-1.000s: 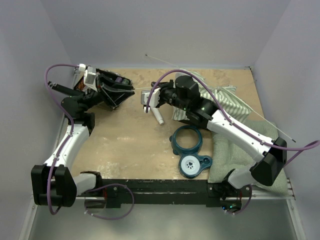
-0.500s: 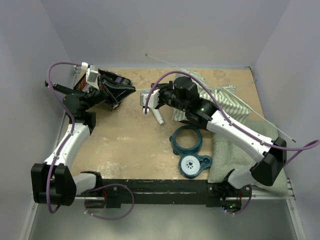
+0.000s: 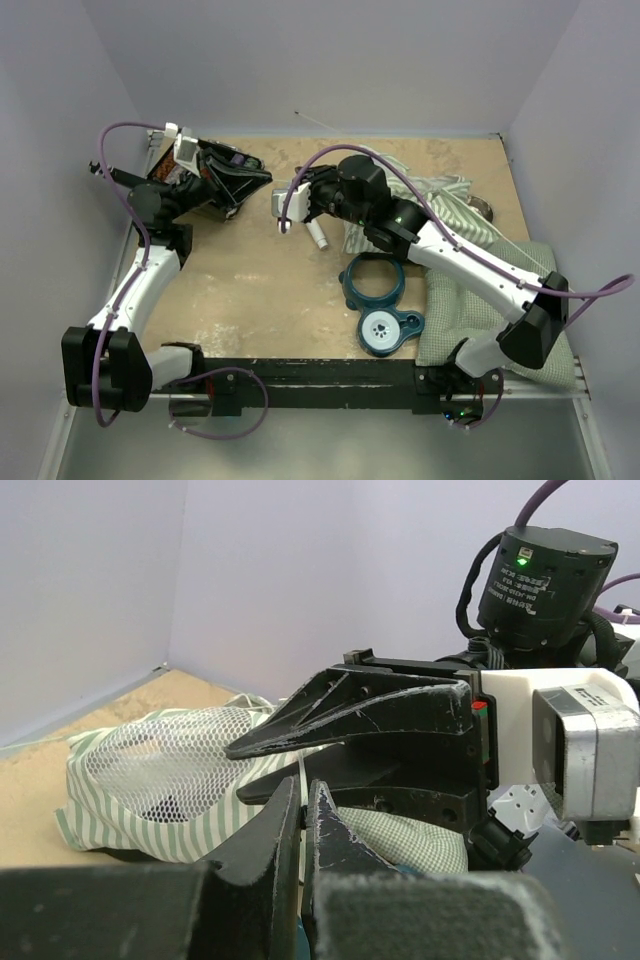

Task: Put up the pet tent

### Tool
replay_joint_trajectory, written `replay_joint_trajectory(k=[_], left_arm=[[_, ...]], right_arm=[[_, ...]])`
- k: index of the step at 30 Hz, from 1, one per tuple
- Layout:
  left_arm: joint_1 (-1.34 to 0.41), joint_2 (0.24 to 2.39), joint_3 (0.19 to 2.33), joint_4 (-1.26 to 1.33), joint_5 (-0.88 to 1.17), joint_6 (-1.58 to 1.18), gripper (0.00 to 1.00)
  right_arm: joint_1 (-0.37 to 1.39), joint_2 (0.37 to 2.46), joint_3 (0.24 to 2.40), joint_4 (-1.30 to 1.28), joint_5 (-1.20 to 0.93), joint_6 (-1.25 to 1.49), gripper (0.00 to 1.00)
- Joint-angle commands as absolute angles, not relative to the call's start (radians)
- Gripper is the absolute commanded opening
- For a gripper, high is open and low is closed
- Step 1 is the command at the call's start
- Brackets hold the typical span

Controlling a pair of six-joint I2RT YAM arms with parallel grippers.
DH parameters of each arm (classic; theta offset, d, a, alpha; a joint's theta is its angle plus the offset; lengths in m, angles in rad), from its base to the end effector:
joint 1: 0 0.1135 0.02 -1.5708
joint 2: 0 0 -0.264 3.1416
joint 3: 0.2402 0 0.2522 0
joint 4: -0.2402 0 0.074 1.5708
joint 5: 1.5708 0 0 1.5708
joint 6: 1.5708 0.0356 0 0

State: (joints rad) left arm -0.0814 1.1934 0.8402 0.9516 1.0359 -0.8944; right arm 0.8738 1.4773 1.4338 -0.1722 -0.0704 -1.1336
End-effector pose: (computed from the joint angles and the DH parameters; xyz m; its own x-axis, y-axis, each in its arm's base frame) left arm 0.2461 -0.0508 0.3824 -0.2334 -0.3798 -0.8952 0.9073 0.2461 -0.3409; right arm 0.2225 0.2697 0.4022 0.6747 -0.6019 -0.4272 -0.4670 0.1001 -0.8786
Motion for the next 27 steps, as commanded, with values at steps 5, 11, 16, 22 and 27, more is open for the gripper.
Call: replay_joint_trajectory(k=[5, 11, 16, 22, 27], left_arm=[[-0.095, 1.200, 0.867, 0.939, 1.014, -0.887, 0.00], [-0.107, 1.207, 0.861, 0.933, 1.009, -0.885, 0.00], [-0.107, 1.204, 0.859, 0.931, 1.014, -0.890, 0.00], [-0.005, 1.163, 0.824, 0.931, 1.110, -0.913, 0.75], [0.069, 1.039, 0.772, 0.483, 1.062, -0.527, 1.00]], right_arm=[[0.911, 1.497, 1.520, -0.137, -0.083, -1.103, 0.30], [0.923, 1.517, 1.552, -0.127, -0.080, -1.097, 0.26], [0.927, 1.514, 1.543, -0.117, -0.063, -1.115, 0.00], [0.917, 1.474, 1.508, -0.078, -0.017, -1.132, 0.00], [0.910, 1.456, 1.526, -0.058, -0.008, -1.121, 0.00]])
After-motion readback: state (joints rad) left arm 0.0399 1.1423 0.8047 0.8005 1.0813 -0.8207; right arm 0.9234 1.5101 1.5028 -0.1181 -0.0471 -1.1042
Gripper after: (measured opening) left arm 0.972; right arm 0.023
